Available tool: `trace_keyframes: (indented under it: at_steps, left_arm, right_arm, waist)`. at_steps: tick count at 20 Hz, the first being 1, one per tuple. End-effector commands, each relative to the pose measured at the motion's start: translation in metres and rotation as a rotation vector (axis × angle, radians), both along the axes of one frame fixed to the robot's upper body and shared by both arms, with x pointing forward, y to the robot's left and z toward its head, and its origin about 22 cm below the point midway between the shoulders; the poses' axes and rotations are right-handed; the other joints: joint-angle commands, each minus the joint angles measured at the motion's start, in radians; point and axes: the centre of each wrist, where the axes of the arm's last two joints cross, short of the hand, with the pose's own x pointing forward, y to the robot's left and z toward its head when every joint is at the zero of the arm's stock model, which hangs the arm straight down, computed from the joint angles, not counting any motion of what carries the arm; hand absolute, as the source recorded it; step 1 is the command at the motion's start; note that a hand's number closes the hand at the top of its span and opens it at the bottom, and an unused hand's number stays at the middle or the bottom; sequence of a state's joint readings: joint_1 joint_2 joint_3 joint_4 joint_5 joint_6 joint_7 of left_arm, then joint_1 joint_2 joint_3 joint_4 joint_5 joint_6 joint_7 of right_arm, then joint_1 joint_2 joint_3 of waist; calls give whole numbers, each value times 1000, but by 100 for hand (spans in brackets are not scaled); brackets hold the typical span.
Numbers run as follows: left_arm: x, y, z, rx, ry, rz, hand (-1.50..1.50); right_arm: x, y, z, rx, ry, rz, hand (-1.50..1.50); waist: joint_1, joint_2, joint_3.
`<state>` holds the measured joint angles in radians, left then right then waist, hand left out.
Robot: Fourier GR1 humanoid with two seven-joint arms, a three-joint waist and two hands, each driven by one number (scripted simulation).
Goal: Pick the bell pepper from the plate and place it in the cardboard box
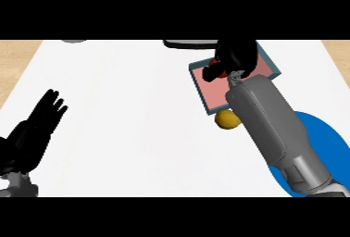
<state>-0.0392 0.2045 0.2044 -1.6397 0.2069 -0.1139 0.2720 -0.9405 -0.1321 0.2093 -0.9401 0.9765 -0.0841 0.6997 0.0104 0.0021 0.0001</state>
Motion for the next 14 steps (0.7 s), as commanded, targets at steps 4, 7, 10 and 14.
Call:
trace_keyframes:
  at_steps: [4,7,10,14]
  left_arm:
    - [12,1,-1,-21,18,-23,0]
    - [7,5,14,-4,3,-15,0]
    - [-1,1,9,3,-11,11,0]
    - [5,9,14,6,14,18,0]
  right_arm:
    - [1,-4,-48,73,150,-23,-150]
    - [-10,-26,-72,153,79,37,-150]
    - [-6,-49,-65,211,-64,45,-150]
    - [-8,-32,-30,488,-266,-37,-150]
  waist:
    - [-1,1,0]
    - [-3,0,0]
    - [-3,0,1]
    - [-19,-3,1]
